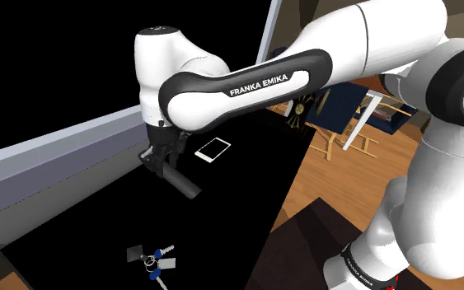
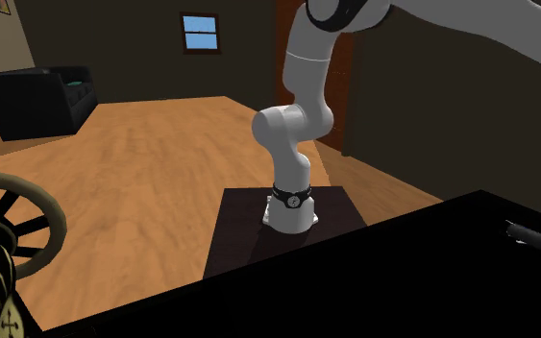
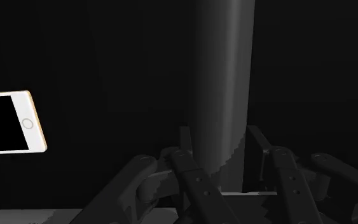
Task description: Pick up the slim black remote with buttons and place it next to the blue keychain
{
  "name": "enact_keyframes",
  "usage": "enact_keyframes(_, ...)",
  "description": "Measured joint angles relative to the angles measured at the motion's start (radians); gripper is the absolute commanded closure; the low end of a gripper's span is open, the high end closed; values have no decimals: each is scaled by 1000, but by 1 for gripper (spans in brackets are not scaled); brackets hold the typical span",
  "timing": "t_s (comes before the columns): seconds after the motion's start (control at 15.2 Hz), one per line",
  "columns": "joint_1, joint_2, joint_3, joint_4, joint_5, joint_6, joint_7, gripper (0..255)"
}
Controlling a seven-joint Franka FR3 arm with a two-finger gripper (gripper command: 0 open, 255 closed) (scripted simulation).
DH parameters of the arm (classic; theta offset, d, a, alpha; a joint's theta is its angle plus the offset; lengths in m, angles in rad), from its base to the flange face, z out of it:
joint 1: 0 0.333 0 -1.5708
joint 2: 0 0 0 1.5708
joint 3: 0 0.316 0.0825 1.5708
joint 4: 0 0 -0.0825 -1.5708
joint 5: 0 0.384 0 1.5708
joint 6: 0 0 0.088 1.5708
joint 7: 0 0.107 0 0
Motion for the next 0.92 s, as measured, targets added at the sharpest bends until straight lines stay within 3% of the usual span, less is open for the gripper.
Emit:
enact_keyframes(0.4, 95, 161, 22, 226, -42, -83, 108, 255)
enact_keyframes(0.79, 213, 361, 27, 545, -83, -234, 192, 255)
enact_keyframes(0.92, 260, 457, 23, 713, -98, -331, 204, 255)
